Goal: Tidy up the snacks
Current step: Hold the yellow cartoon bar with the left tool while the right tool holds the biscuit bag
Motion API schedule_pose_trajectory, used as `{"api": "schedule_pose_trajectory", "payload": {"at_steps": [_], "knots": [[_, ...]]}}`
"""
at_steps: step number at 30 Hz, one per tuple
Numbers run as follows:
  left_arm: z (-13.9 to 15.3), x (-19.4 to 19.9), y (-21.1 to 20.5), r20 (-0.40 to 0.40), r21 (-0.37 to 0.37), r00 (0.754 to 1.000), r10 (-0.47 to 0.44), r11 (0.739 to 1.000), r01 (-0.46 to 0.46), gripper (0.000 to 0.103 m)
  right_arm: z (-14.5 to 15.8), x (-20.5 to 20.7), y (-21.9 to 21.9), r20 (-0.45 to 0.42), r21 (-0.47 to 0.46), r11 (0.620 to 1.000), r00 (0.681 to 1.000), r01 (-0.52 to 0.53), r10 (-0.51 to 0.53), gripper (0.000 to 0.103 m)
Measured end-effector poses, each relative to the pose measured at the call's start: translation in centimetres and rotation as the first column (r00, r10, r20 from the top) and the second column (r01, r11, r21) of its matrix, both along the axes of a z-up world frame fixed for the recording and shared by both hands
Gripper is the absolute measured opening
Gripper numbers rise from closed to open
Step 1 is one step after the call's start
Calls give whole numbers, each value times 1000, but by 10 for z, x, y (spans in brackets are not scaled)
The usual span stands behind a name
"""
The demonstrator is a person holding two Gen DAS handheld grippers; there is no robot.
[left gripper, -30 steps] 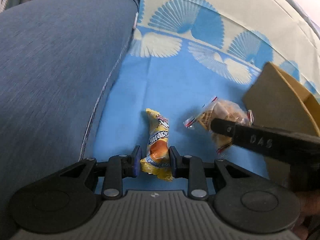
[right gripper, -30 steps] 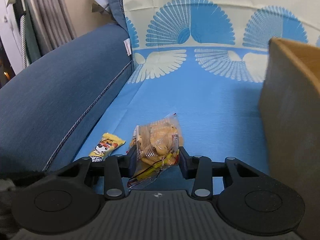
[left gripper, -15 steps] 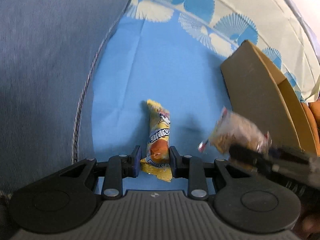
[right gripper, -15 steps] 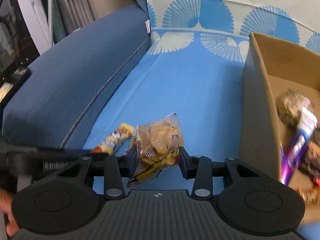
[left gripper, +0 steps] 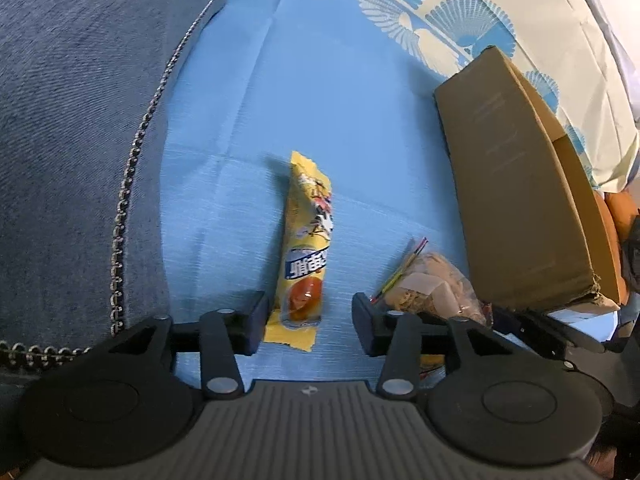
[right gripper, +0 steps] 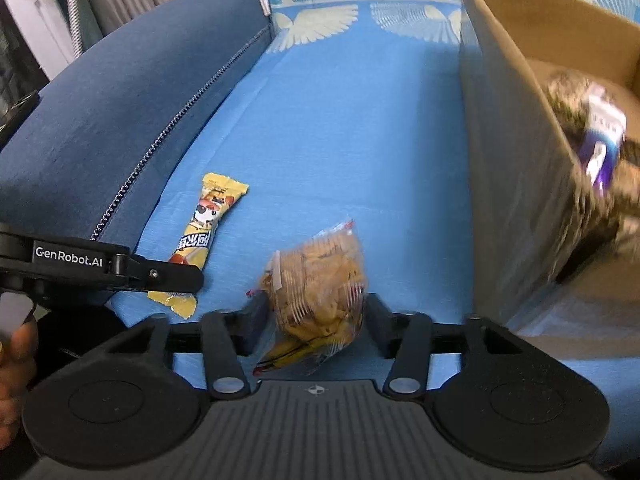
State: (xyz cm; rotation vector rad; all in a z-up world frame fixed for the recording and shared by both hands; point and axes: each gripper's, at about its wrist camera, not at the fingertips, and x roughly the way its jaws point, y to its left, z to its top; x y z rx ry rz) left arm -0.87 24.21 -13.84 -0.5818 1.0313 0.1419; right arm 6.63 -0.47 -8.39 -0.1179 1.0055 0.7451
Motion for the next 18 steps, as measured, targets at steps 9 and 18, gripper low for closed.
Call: {"api": "schedule_pose_trajectory", "payload": {"at_steps": [9, 18], "knots": [[7, 2, -12, 26, 122, 999, 23, 992, -26, 54, -4, -7, 10, 76, -40, 995, 993, -91, 94, 74], [2, 13, -18, 37, 142, 999, 34, 989, -39, 54, -13, -4, 12, 87, -71, 993, 991, -95, 102, 74]]}}
